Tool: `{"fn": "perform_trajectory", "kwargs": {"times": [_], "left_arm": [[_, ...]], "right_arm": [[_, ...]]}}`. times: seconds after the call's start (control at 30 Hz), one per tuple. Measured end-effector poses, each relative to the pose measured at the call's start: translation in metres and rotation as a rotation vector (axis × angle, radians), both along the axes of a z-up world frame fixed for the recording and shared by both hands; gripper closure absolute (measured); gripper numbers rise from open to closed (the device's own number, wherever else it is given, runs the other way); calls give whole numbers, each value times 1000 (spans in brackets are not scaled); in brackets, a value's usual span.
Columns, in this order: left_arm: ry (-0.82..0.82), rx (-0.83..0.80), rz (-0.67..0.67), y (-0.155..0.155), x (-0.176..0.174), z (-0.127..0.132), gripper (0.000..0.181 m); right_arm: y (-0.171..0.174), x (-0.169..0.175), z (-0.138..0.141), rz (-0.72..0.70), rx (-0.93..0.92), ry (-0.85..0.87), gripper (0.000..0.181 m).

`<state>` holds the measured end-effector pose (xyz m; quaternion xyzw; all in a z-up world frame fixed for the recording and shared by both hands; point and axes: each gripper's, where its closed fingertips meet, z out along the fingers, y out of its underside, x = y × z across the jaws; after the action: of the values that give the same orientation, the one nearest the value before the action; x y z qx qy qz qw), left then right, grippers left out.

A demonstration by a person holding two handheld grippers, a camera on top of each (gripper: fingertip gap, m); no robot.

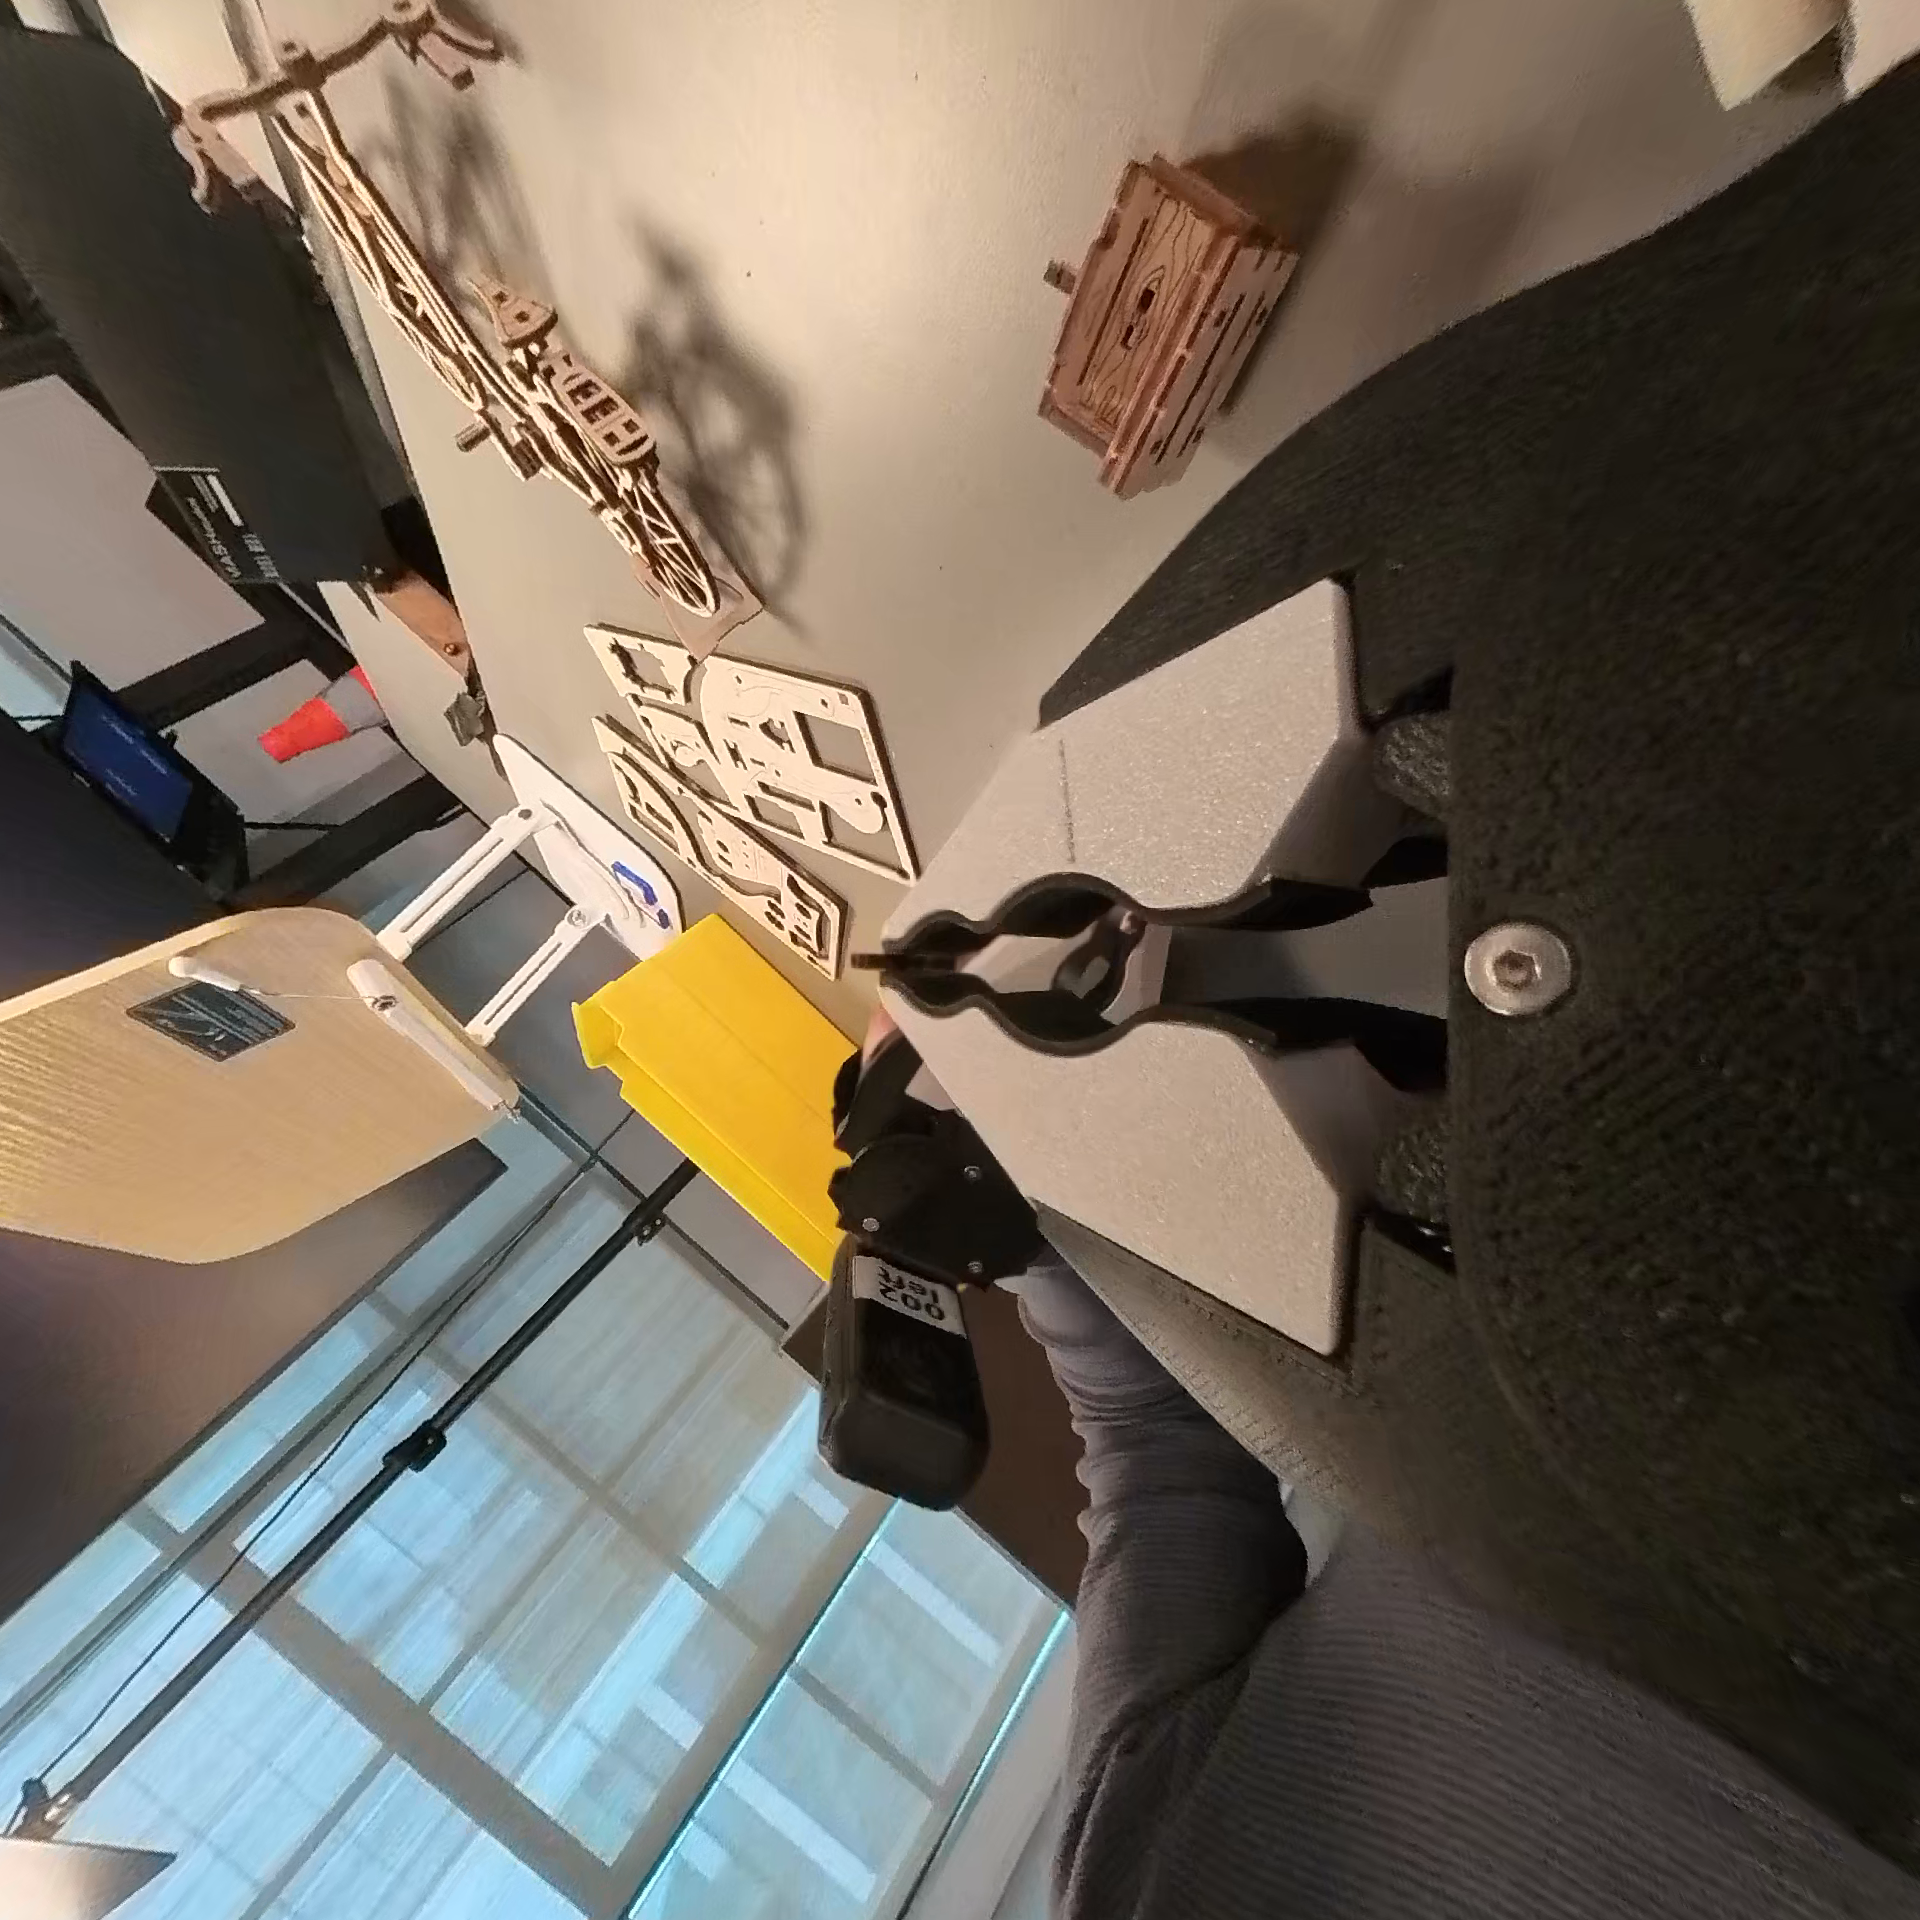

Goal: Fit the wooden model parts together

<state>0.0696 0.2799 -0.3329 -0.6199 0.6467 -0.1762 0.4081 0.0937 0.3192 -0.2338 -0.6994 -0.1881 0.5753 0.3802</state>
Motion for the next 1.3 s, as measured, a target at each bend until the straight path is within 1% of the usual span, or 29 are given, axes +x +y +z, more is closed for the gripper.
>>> {"fn": "perform_trajectory", "kwargs": {"times": [0.1,0.2,0.27,0.37,0.47,0.53,0.67,0.83,0.97,1.03,1.07,1.17,1.3], "left_arm": [[-6,63,12,3,-1,3,161],[-30,112,-8,0,0,7,161],[-54,126,-9,-1,0,11,162],[-73,62,-12,-2,-1,12,162],[-133,-35,-35,-6,3,18,165],[-152,-81,-35,-6,3,20,168],[-123,-143,-37,-7,4,14,170],[-112,-172,-25,-5,4,11,180],[-113,-189,-26,-5,4,11,180],[-122,-177,-2,-2,4,12,180],[-139,-162,19,1,4,15,180],[-261,-112,79,11,5,33,180],[-311,-102,135,19,2,40,180]], "right_arm": [[-6,-3,3,33,-2,14,181],[-24,-4,15,132,-32,102,181],[-38,-2,17,199,-53,133,181],[-40,1,8,222,-64,98,181],[-42,2,5,235,-75,93,181],[-42,1,2,234,-70,75,181],[-38,2,-7,215,-88,40,181],[-32,1,-24,187,-121,-16,181],[-28,-1,-40,166,-157,-83,181],[-29,-4,-50,164,-174,-122,181],[-30,-6,-53,165,-181,-134,181],[-25,-11,-56,133,-192,-123,181],[-19,-14,-58,93,-215,-107,181]]}}
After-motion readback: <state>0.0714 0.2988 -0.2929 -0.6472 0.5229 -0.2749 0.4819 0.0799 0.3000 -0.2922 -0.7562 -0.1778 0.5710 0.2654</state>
